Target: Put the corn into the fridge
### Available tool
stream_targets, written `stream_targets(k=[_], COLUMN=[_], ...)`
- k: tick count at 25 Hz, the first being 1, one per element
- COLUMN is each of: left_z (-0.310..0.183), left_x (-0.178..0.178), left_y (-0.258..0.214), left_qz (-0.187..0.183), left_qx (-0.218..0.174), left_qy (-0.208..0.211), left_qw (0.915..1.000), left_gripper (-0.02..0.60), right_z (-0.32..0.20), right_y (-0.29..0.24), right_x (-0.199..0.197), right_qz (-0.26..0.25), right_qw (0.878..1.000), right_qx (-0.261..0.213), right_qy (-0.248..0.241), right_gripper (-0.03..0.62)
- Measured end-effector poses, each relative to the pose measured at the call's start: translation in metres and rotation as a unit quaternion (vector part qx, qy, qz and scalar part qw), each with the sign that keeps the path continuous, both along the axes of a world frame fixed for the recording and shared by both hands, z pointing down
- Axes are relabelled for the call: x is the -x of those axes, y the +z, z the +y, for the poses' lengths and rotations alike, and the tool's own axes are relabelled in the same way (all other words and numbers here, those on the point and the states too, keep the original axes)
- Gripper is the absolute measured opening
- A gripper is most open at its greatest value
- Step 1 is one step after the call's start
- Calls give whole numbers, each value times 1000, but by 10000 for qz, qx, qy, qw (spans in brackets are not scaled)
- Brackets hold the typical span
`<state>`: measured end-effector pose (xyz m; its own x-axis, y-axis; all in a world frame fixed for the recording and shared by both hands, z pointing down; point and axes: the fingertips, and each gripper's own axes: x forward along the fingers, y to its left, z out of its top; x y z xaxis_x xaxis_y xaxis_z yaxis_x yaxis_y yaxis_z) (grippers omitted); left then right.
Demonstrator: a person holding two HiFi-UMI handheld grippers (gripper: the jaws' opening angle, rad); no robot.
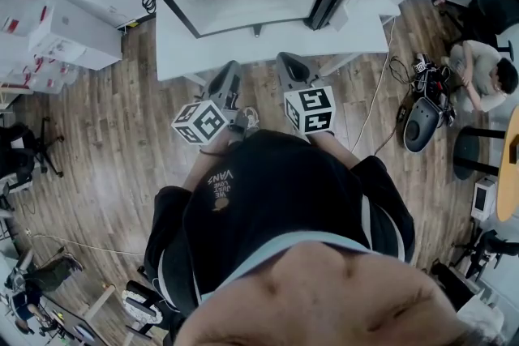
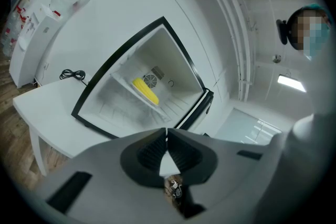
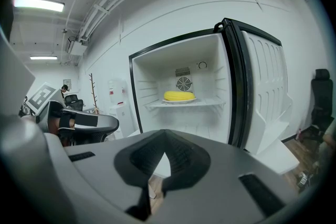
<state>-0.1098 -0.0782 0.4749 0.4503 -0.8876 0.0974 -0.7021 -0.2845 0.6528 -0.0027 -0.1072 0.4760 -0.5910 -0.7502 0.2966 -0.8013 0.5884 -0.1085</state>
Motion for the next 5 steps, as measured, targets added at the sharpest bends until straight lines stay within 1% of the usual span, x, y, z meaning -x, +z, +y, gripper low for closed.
stream_targets(k=[5], left_z=[-2], left_x=[-2], left_y=[1], left_qz=[12], left_qx=[12], left_qy=[41], left_qw=[10000], left_gripper=[23], right_z=[-2], right_y=[0], right_x=[1], right_qz=[6], right_qw=[10000], right_qx=[-2], right_qy=[-9], right_gripper=[12])
